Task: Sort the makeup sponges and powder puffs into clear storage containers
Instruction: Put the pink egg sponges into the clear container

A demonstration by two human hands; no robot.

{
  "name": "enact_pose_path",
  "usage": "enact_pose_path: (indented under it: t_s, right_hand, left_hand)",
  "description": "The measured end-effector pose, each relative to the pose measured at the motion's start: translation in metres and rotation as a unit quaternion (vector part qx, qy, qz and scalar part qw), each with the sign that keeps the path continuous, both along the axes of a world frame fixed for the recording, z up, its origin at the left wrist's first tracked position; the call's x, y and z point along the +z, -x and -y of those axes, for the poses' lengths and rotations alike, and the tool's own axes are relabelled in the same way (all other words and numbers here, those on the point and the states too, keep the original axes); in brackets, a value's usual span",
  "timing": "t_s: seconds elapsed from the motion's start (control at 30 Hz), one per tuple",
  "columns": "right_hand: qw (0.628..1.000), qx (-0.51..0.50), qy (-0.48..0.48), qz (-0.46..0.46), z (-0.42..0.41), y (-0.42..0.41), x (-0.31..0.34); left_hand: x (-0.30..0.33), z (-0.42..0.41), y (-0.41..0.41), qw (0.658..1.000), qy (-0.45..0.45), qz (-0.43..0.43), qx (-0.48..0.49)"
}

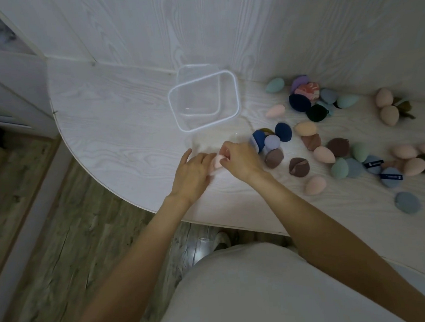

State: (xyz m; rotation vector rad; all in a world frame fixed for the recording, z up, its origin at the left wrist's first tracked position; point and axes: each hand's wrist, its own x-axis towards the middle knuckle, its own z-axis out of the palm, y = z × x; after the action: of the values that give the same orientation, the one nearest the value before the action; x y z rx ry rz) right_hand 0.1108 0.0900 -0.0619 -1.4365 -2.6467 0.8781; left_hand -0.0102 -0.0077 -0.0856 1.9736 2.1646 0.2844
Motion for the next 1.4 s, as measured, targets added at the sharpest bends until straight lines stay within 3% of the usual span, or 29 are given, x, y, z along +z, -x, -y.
enact_pose_path:
  t_s: [0.13,0.23,0.3,0.43,0.6,0.73,0.83,0.9,1.03,1.2,1.27,1.4]
  right_hand:
    - [0.995,-0.061,0.065,-0.047,-0.003,0.001,-0.001]
    - [0.993,-0.054,0.088,-0.057,-0.004,-0.001,0.004]
    - [0.993,-0.043,0.062,-0.087,-0.003,-0.01,0.008]
    - [0.975,-0.095,-0.083,-0.183,0.005,-0.066,0.006]
    - [0.974,-0.128,-0.177,-0.063,0.007,-0.159,-0.022]
    - [0.98,-0.152,-0.094,0.087,0.012,-0.186,-0.033]
    - [0.977,-0.145,-0.086,0.13,0.013,-0.194,-0.037]
    - [0.978,-0.156,-0.121,0.074,0.015,-0.195,-0.035]
    - [0.958,-0.211,-0.084,-0.177,0.018,-0.164,0.001]
    - [0.967,-0.044,-0.07,-0.239,0.008,-0.087,0.022]
    - [0.978,-0.013,-0.045,-0.202,0.003,-0.061,0.015]
    - [0.999,0.024,-0.028,-0.019,-0.006,-0.03,0.003]
  left_hand:
    - [-0.004,-0.006,0.0,1.0,-0.02,-0.014,-0.014]
    - [-0.004,-0.006,0.0,0.999,-0.028,-0.022,-0.021]
    - [-0.003,-0.007,0.0,0.999,-0.023,-0.023,-0.018]
    - [0.004,-0.009,-0.006,1.0,0.001,-0.014,-0.002]
    - [0.002,-0.01,-0.015,0.999,0.019,0.046,0.004]
    - [0.003,-0.012,-0.024,0.996,0.045,0.081,0.0]
    - [0.003,-0.012,-0.029,0.996,0.028,0.087,-0.008]
    - [0.002,-0.011,-0.029,0.997,0.02,0.078,-0.019]
    - [0.002,-0.008,-0.027,0.998,0.008,0.068,-0.011]
    - [0.002,-0.004,-0.027,0.998,-0.021,0.065,-0.001]
    - [0.004,-0.002,-0.028,0.997,-0.02,0.067,0.013]
    - [0.008,-0.001,-0.031,0.997,-0.009,0.068,0.035]
